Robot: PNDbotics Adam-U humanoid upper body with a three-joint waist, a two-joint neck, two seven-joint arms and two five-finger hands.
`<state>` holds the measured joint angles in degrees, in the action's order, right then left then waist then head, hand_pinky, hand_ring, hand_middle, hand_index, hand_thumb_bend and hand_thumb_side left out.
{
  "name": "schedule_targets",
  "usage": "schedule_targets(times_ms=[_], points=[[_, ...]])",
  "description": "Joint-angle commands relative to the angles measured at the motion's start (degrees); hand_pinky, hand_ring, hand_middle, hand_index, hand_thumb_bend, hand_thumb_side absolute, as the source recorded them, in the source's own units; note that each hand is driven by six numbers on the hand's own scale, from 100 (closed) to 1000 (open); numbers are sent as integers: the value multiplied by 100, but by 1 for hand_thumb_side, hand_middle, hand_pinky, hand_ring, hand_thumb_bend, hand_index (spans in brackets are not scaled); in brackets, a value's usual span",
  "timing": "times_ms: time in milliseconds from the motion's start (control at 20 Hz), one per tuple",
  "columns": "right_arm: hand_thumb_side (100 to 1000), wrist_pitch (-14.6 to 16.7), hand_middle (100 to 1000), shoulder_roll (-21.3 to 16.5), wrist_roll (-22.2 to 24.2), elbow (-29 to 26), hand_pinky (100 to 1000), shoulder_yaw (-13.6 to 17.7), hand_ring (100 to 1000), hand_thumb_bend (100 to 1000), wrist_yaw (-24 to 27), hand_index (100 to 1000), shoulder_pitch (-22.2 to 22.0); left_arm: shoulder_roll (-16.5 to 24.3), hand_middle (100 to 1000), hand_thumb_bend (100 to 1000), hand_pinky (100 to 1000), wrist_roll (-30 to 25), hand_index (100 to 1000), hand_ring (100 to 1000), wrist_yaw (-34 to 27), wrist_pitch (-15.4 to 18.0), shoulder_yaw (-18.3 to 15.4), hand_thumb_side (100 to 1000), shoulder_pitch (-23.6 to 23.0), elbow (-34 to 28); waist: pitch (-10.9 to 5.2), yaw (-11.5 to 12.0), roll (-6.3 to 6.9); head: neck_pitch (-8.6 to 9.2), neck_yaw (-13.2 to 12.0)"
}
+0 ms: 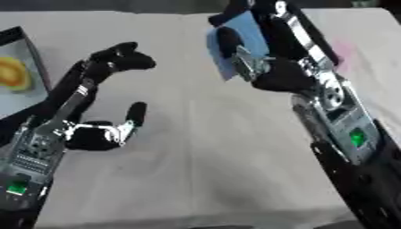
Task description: Pick up the objects with one hand, pass them to the other hand, and then place them into the box on the other side of the table.
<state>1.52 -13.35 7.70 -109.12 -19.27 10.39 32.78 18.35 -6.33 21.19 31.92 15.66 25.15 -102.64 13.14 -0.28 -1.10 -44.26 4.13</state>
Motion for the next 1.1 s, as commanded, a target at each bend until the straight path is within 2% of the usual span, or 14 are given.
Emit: schedule_targets(times_ms=[50, 400, 500, 550, 900, 1100], points=[[284, -314, 412, 60, 83, -60, 813, -37, 446, 100, 388, 542, 118, -11, 724, 100, 952, 66, 852, 786, 112, 83, 89, 380, 131, 2, -109, 2, 6, 14, -16], [272, -773, 414, 101, 66, -304, 813, -22, 446, 100, 945, 543, 176, -102, 727, 100, 945, 143, 853, 786, 314, 266, 227, 365, 201, 213, -102, -4, -7, 14, -29], [227, -903, 415, 113, 19, -210, 813, -44, 444, 100, 970, 543, 175, -146, 730, 100, 940, 229, 855, 786, 305, 290, 231, 355, 201, 152, -97, -2, -1, 14, -15], [260, -969, 414, 122, -10, -141, 814, -59, 443, 100, 980, 543, 176, -166, 728, 100, 939, 281, 853, 786, 280, 292, 235, 346, 202, 106, -94, -1, 3, 14, -10], [245, -1245, 413, 166, -172, 302, 814, -161, 437, 100, 886, 541, 176, -236, 731, 100, 945, 549, 854, 789, 105, 131, 246, 345, 204, -50, -88, 5, 8, 14, 18], [245, -1569, 415, 200, -279, 501, 813, -211, 435, 100, 894, 542, 184, -244, 734, 100, 944, 688, 856, 791, 200, 80, 217, 319, 182, -71, -78, 16, 10, 14, 48]])
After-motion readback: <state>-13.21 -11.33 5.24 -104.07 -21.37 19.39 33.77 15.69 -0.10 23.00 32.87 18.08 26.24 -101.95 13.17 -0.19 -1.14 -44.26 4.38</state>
